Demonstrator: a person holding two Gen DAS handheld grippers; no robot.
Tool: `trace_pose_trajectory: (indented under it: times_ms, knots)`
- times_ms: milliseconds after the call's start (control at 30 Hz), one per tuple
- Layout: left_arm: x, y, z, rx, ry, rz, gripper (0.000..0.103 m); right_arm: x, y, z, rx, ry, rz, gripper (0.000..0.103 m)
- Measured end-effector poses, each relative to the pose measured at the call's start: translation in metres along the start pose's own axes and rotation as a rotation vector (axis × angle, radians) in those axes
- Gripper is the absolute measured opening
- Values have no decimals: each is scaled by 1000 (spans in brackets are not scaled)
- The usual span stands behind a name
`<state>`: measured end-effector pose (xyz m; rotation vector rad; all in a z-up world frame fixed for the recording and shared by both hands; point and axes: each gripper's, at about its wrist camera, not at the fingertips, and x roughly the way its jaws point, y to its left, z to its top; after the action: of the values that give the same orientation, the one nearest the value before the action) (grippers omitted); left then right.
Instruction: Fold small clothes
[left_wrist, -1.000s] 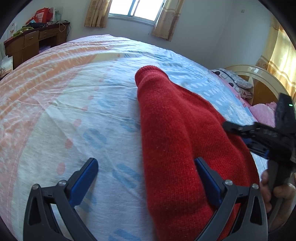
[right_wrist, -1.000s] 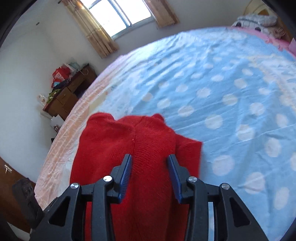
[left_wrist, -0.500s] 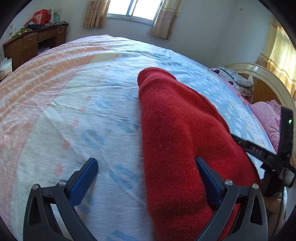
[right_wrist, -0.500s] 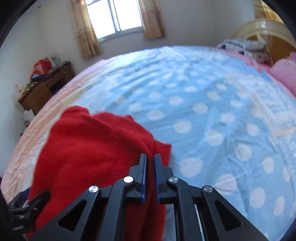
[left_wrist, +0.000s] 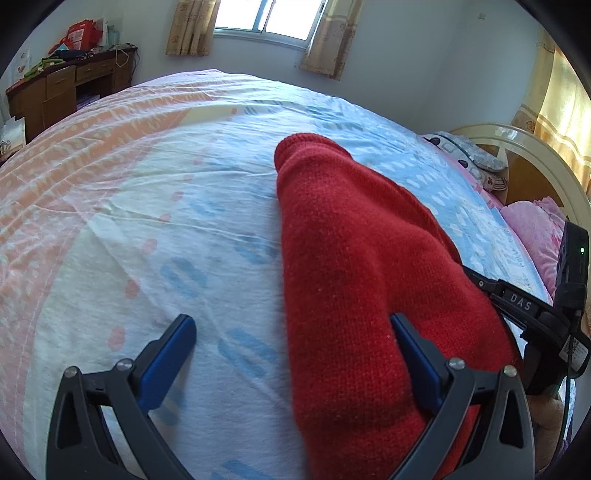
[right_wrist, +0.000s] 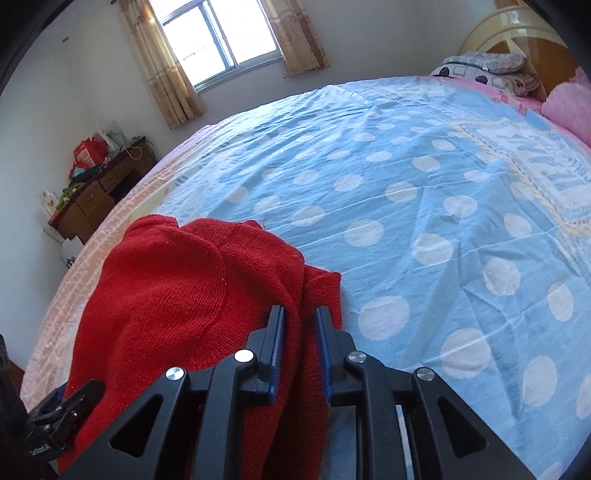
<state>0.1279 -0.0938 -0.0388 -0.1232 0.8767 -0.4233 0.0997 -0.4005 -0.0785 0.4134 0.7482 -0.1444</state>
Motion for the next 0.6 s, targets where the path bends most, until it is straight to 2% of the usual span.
trace_pose_trajectory:
  times_ms: [400, 467, 500, 533, 600]
  knots:
    - [-1, 1, 0, 1, 2, 1, 103, -3, -4, -1, 23, -20, 13, 27]
    - [-4, 5, 2, -8, 13, -26, 103, -5, -9, -2, 43, -27, 13, 48]
    - [-7, 9, 4, -25, 17, -58, 102, -6, -13, -2, 70, -26, -4, 64]
    - [-9, 12, 6, -38, 15, -79, 101, -8, -21, -3, 108, -38, 13, 65]
    - [-19, 20, 13, -67, -14, -114, 96, -15, -39, -6, 198, -73, 103, 65]
